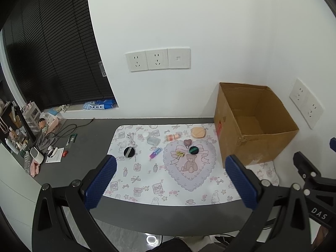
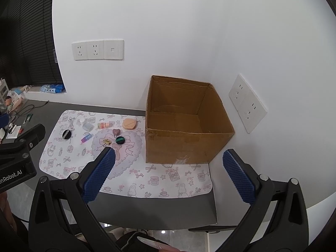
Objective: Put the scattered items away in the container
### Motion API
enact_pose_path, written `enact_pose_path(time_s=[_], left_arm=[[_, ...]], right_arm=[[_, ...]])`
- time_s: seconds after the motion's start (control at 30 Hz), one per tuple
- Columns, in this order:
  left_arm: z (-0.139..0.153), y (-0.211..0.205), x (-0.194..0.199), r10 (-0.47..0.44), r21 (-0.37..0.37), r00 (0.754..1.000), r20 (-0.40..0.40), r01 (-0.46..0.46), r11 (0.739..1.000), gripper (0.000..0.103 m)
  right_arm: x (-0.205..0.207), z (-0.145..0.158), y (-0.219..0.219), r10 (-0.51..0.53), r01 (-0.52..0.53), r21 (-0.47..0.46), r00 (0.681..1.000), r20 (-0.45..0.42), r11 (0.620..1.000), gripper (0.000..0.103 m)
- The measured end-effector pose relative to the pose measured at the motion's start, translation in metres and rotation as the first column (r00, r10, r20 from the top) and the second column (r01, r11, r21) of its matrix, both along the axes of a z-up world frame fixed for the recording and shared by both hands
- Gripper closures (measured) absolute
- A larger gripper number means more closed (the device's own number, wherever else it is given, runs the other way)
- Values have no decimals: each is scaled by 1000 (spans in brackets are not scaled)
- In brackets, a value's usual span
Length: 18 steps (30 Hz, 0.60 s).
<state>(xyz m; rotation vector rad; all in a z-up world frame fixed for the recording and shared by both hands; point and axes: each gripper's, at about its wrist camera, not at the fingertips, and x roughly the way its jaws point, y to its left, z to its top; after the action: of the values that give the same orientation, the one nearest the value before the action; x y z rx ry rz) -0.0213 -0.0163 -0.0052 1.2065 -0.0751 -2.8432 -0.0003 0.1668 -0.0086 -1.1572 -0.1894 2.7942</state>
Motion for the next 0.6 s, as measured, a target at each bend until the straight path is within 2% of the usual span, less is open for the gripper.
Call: enact_pose_path(time_s=[0.3,0.47,0.6], left_arm=[[-8,-3,-9,42,-8,999,6,-42,999,0],[-15,-12,-20,28,-35,1000,-4,-28,999,0],[-22,-44,-37,9,15,1000,13,-9,1000,0]], right_arm=[[-12,-6,-2,31,-31,0,999,16,1000,0],[-22,-9,-3,35,-35,-15,999,1,999,0],[-34,-13,-21,61,-61,-45,998,-3,997,0]])
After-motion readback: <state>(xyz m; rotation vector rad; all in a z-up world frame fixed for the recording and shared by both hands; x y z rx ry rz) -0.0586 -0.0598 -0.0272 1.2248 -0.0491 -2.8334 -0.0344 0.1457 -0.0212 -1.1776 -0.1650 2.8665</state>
